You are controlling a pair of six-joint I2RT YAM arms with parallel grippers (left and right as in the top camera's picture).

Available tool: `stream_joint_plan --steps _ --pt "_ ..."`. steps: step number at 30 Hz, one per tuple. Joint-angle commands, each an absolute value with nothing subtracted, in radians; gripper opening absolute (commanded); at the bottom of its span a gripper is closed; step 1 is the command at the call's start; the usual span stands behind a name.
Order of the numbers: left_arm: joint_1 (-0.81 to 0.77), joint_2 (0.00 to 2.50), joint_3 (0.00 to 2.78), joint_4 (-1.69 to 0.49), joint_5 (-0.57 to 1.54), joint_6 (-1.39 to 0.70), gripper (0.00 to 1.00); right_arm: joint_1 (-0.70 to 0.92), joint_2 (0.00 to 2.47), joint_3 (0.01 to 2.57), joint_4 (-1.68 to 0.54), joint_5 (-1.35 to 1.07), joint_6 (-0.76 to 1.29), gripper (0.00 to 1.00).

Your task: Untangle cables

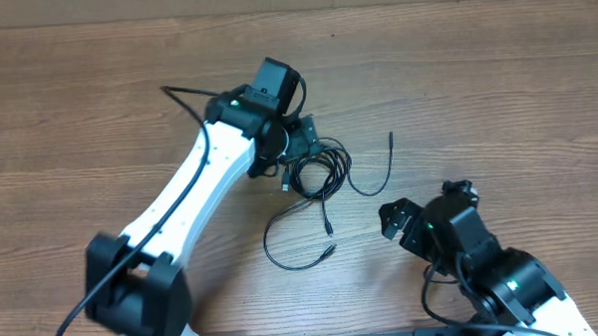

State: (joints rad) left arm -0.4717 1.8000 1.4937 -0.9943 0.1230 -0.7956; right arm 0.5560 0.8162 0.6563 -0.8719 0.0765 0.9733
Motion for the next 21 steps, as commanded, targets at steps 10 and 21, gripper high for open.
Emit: stream_joint_plan --steps 10,21 --pt "-0.517 2.061 1.494 -0.971 0.199 -1.0 0.58 0.552 0.977 0.674 -0.804 -0.002 0.981 1.0" --pt "-0.517 2.117 1.494 -0.974 0.086 -0.978 0.04 0.552 0.978 0.674 -0.785 -0.002 0.981 1.0"
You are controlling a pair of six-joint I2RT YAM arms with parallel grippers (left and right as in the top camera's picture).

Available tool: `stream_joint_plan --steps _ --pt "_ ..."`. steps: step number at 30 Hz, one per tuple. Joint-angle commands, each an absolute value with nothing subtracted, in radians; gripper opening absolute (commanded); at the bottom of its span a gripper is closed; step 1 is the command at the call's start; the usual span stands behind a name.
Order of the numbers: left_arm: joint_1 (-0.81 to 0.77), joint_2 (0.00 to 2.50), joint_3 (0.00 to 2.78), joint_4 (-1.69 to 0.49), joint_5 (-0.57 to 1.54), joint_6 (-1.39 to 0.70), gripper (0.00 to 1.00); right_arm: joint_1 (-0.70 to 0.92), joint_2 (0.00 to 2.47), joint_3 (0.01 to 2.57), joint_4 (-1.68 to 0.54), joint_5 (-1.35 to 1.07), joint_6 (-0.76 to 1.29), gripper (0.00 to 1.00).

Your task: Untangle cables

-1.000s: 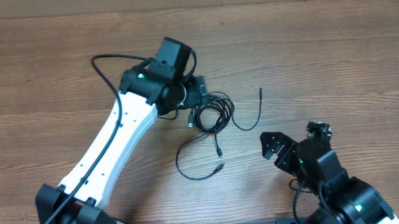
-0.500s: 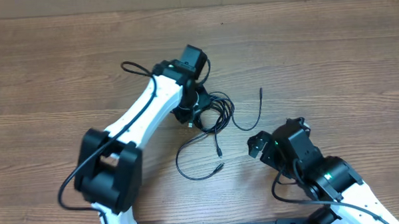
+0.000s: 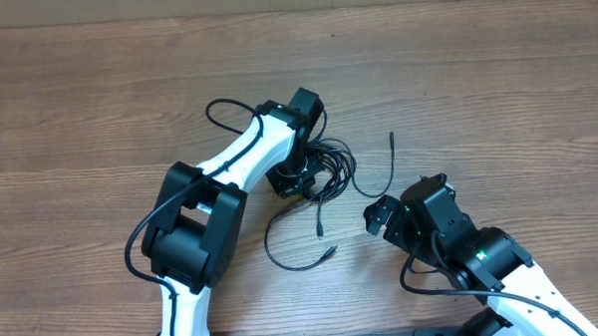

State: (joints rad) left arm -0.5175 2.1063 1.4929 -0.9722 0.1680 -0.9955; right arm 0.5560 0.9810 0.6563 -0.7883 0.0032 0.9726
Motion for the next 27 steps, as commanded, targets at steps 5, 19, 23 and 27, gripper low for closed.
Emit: stream_joint_plan --steps 5,19,23,27 --pt "-0.487 2.068 1.502 -1.052 0.0 -0.894 0.04 0.552 0.978 0.674 -0.786 -0.002 0.981 1.0" --pt "-0.445 1.591 1.503 -1.142 -0.052 -0.646 0.05 0.565 0.978 0.674 -0.658 -0.08 0.98 0.94" --pt "-0.445 1.481 1.503 -1.174 -0.052 -0.627 0.05 0.591 0.978 0.674 -0.595 -0.091 0.962 0.91" --pt "-0.445 1.424 1.503 -1.221 -0.031 -0.621 0.05 0.615 0.987 0.674 -0.502 -0.091 0.961 0.9"
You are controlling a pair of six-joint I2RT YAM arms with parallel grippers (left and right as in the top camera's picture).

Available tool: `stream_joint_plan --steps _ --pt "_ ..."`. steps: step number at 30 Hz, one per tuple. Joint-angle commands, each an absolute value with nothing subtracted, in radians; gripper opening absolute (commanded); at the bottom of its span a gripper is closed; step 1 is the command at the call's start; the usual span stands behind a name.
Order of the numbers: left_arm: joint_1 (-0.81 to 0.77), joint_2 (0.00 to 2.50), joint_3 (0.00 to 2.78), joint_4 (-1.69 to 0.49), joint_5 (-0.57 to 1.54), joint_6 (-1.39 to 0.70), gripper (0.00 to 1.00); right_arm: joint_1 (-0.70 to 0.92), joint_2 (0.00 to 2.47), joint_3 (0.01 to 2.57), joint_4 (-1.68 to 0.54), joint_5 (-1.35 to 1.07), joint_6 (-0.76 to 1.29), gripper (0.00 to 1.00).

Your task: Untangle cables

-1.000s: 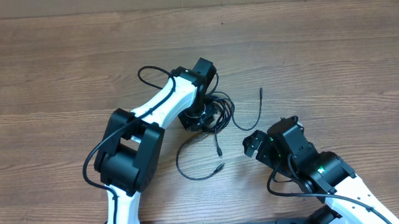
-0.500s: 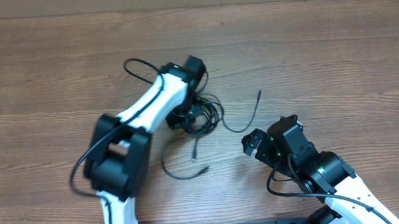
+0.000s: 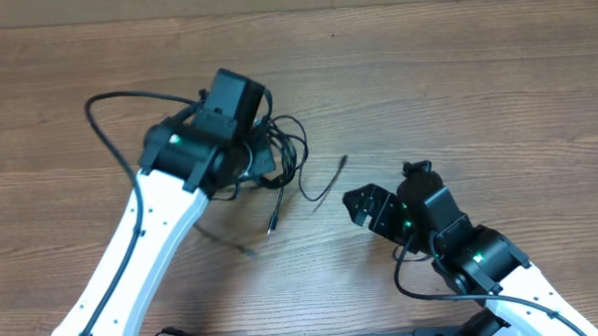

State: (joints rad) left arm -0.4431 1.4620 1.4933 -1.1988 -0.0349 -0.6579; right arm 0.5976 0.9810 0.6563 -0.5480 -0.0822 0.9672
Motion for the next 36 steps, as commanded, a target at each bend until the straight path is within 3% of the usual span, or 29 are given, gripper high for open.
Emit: stream_joint_plan --steps 1,3,7,15,23,31,36 --pt "-0.445 1.421 1.503 -1.229 -0.015 -0.61 0.04 0.618 0.995 0.674 -0.48 -0.091 0.961 0.9" --pt "-0.445 1.419 1.503 -1.238 0.036 -0.577 0.05 0.62 1.019 0.674 -0.433 -0.089 0.952 0.88" --pt "-0.445 1.419 1.503 -1.237 0.135 -0.527 0.04 0.638 1.1 0.674 -0.337 -0.093 0.907 0.76" --pt "-0.446 1.419 1.503 -1.26 0.172 -0.365 0.05 0.661 1.201 0.674 -0.228 -0.113 0.881 0.75" --pt "-0.445 1.419 1.503 -1.219 0.563 -0.23 0.05 0.661 1.205 0.674 -0.14 -0.064 0.802 0.74" --pt "-0.445 1.417 1.503 -1.238 0.604 -0.182 0.05 0.661 1.229 0.674 -0.14 0.129 0.803 0.6" --pt "-0.445 1.417 1.503 -1.245 0.715 -0.086 0.05 0.661 1.262 0.674 -0.113 0.203 0.813 0.58"
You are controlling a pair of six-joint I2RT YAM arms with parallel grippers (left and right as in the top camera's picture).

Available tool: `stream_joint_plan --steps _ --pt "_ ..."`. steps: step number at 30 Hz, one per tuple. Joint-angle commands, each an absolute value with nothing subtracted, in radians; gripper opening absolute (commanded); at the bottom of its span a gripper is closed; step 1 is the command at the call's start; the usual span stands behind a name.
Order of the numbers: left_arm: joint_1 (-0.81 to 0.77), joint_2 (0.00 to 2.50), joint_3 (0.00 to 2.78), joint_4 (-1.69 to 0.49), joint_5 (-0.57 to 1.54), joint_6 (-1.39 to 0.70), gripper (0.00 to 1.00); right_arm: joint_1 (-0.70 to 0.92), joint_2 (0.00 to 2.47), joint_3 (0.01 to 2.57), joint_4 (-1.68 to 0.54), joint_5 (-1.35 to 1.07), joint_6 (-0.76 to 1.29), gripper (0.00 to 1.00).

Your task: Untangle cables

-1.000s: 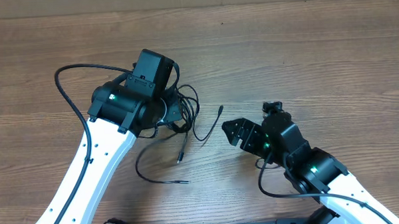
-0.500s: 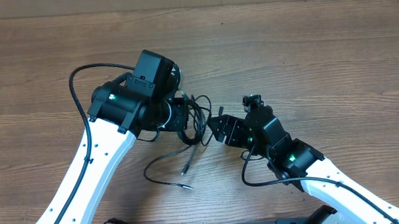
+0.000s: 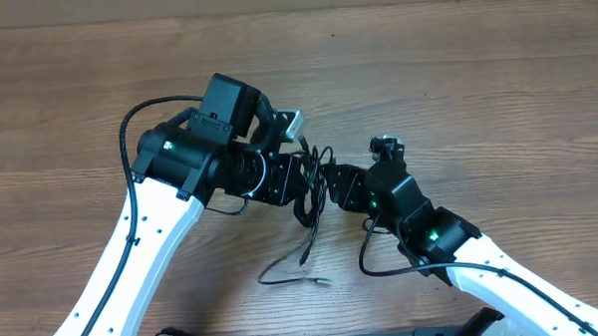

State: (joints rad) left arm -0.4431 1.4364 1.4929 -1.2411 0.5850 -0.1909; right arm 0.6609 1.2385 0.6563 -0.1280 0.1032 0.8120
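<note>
A tangle of thin black cables [image 3: 316,192] hangs between my two grippers at the middle of the table. My left gripper [image 3: 295,178] points to the right and is shut on the left side of the bundle. From the right, my right gripper [image 3: 335,185] reaches in and its fingers sit against the bundle's right side. The frame does not show whether they are closed on a strand. One cable end [image 3: 304,256] trails down toward the front, and another strand [image 3: 288,279] lies on the wood below it.
The wooden table [image 3: 496,91] stretches around the arms. My left arm's own black lead [image 3: 131,144] loops at the left. The right arm's lead [image 3: 367,260] curls near the front, close to the trailing strands.
The left gripper has moved right with the bundle, toward the table's middle. The right gripper has moved left and up, from a gap away to touching the bundle.
The cables lay spread at the middle with my left gripper at their upper left and my right gripper off to the right. The left gripper was then down on the bundle, then held it gathered farther left. Now both grippers meet at the bundle.
</note>
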Motion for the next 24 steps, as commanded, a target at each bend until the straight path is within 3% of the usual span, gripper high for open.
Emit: stream_joint_plan --steps 1,10,15,24 --pt "-0.445 1.415 1.503 -1.247 0.735 -0.062 0.04 0.661 1.27 0.674 -0.108 0.217 0.813 0.58" --pt "-0.445 1.383 1.503 -1.26 0.779 0.021 0.05 0.659 1.283 0.674 -0.036 0.266 0.813 0.59" --pt "-0.445 1.37 1.503 -1.236 0.728 0.023 0.05 0.659 1.283 0.674 0.024 0.099 0.813 0.59" --pt "-0.445 1.37 1.503 -1.19 0.749 0.03 0.05 0.659 1.283 0.674 0.144 0.09 0.801 0.67"
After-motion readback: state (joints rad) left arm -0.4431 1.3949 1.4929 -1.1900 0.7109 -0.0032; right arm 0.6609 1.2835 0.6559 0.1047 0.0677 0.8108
